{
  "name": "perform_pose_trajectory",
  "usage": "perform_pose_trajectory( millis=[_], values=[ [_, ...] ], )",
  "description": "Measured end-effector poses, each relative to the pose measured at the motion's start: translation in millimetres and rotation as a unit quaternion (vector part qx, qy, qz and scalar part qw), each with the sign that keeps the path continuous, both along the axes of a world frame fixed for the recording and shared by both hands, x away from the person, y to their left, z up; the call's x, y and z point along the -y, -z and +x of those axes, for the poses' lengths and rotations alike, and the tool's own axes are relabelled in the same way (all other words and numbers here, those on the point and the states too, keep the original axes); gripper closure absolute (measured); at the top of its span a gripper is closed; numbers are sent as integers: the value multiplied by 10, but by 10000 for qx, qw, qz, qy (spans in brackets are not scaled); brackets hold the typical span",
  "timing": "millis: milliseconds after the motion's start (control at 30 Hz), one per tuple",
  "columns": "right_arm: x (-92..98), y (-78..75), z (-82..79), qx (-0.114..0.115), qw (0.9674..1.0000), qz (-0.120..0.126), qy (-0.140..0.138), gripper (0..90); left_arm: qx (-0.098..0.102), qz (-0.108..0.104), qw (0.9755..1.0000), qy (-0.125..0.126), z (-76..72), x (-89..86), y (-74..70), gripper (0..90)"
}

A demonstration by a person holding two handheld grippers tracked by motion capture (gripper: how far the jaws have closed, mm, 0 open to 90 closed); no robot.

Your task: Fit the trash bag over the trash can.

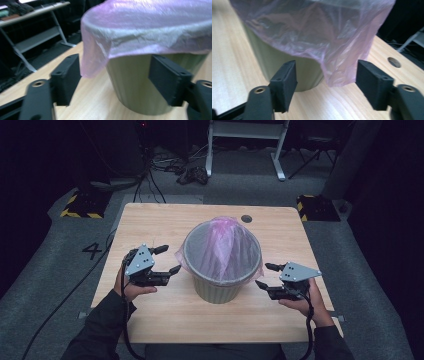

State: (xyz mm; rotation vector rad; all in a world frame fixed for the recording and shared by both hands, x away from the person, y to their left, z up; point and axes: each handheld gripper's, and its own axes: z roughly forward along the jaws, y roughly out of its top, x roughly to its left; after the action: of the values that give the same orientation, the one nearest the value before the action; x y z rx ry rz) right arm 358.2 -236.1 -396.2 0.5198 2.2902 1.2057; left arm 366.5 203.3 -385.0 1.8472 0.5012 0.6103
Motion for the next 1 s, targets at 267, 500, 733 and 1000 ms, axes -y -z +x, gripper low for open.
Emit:
perform_pose_trajectory(
  millis=[267, 500, 733, 1000],
  values=[
    [-95, -73, 73, 88, 9996, 180, -219, 241, -617, -235, 9956, 665, 194, 72, -12, 175],
    [-177, -67, 54, 187, 9981, -7, -590, 602, -520, -274, 9960, 673, 230, 72, 1, 430],
    [-137, -82, 30, 254, 9977, 89, -629, 887, -251, -90, 9987, 442, 212, 98, 21, 894],
    [-74, -23, -43, 122, 9983, 54, -574, 900, -239, 234, 9977, 595, 103, 99, 92, 900]
  ],
)
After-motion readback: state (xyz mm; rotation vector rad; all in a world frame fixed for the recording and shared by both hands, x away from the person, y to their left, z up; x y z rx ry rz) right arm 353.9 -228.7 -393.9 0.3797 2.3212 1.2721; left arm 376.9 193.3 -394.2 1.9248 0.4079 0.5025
